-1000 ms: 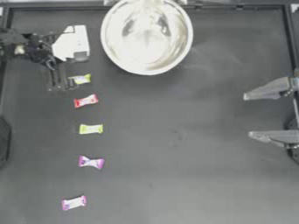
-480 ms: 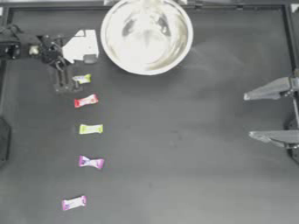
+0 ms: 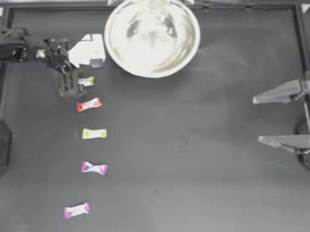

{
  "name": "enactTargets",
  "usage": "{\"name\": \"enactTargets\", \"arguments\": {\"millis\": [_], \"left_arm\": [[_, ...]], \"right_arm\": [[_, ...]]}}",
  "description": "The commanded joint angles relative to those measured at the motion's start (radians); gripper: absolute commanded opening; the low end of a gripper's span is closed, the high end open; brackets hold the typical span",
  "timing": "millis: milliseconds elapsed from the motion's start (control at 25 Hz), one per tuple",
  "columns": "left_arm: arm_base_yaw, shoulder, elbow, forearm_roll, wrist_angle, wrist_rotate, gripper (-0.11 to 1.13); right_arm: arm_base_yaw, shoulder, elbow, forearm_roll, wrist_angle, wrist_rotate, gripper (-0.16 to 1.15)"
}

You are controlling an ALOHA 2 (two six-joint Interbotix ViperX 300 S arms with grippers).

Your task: Put candies in bowl

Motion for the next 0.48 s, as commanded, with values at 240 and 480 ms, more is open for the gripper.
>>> {"name": "enactTargets", "arguments": {"millis": [240, 480], "left_arm": [[0.009, 0.0, -0.02, 0.011, -0.012, 0.017, 0.87], [0.009, 0.009, -0.02, 0.011, -0.017, 0.017, 0.86]], "right_arm": [[0.002, 0.006, -0.011, 0.003, -0.009, 0.0, 1.0], [0.0, 0.006, -0.011, 0.005, -0.009, 0.0, 1.0]]}}
